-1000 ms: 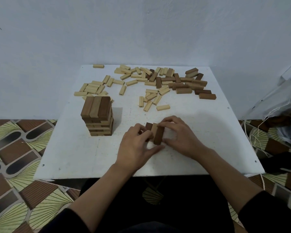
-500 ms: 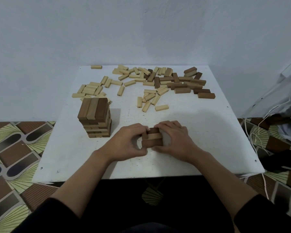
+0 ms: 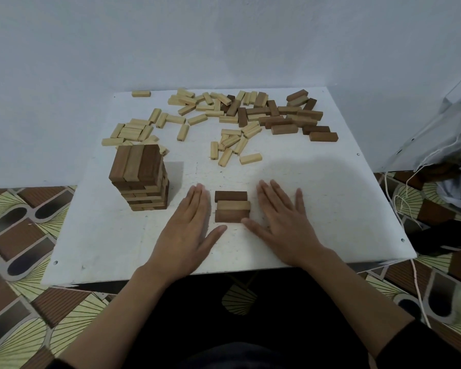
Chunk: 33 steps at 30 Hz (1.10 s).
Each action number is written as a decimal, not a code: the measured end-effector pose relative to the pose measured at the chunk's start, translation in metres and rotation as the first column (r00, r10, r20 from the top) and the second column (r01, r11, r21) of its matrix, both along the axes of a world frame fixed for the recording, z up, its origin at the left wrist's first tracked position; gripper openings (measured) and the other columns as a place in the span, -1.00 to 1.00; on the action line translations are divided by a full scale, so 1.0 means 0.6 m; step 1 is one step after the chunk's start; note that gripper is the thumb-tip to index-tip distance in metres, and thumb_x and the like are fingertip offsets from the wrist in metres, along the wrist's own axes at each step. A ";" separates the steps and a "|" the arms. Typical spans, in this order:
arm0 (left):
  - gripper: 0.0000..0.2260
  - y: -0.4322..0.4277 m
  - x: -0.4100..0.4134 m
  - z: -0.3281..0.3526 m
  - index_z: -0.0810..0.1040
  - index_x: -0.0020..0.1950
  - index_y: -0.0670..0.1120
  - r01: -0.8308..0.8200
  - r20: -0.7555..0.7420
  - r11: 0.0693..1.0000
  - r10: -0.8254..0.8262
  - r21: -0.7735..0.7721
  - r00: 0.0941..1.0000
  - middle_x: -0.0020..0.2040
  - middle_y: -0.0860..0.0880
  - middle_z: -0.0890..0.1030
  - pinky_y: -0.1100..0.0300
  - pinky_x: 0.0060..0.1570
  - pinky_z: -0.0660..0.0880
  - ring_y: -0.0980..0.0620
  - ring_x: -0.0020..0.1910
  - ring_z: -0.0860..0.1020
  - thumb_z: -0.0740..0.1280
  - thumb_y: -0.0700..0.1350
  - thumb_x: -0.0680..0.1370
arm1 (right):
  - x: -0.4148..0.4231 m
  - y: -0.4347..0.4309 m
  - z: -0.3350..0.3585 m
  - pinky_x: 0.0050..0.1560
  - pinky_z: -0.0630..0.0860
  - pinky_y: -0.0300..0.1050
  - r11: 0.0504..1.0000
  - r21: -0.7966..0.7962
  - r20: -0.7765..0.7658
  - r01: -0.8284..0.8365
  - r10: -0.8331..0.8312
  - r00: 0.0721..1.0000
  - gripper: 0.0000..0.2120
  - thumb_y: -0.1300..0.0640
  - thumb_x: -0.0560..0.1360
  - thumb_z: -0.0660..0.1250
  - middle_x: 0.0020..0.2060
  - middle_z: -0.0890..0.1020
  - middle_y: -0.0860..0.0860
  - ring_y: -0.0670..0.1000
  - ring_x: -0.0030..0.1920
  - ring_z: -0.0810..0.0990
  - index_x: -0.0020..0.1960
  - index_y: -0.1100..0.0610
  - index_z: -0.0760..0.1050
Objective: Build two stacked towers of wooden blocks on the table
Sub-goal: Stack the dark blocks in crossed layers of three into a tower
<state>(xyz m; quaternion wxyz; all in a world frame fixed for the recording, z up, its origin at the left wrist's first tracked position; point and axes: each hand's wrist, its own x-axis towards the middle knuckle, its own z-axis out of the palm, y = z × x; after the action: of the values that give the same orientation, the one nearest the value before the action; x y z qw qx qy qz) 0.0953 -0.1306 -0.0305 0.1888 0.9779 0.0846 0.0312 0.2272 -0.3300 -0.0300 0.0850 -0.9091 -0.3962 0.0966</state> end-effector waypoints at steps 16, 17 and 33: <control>-0.43 -0.015 0.014 -0.025 -0.04 0.66 -0.09 -0.039 -0.027 0.982 0.045 0.187 0.999 0.66 0.03 -0.03 0.04 0.61 -0.09 0.05 0.64 -0.16 -0.19 0.16 0.71 | -0.010 0.026 -0.016 0.47 -0.38 0.41 0.993 -0.109 0.050 -0.035 0.041 0.998 -0.28 -0.28 0.56 -0.45 0.59 -0.34 -0.13 0.05 0.56 -0.44 0.62 0.05 -0.32; -0.43 -0.016 0.014 -0.025 -0.05 0.66 -0.09 -0.042 -0.027 0.982 0.048 0.184 0.998 0.66 0.03 -0.03 0.04 0.61 -0.10 0.05 0.64 -0.16 -0.19 0.16 0.71 | -0.010 0.026 -0.016 0.47 -0.38 0.41 0.994 -0.107 0.047 -0.033 0.038 0.998 -0.28 -0.28 0.56 -0.45 0.59 -0.34 -0.13 0.05 0.56 -0.44 0.62 0.05 -0.32; -0.41 -0.013 0.012 -0.029 -0.03 0.66 -0.13 -0.026 -0.026 0.980 0.031 0.197 0.999 0.66 -0.02 0.00 0.02 0.61 -0.09 0.01 0.65 -0.12 -0.20 0.16 0.70 | -0.010 0.023 -0.014 0.48 -0.34 0.43 0.993 -0.108 0.050 -0.051 0.056 0.997 -0.28 -0.28 0.58 -0.43 0.61 -0.28 -0.10 0.06 0.58 -0.40 0.63 0.07 -0.27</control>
<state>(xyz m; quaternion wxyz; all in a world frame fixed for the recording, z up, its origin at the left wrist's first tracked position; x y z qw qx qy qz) 0.1027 -0.1383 -0.0480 0.0897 0.9908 0.0979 0.0280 0.2212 -0.3161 -0.0385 0.0229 -0.9037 -0.4167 0.0957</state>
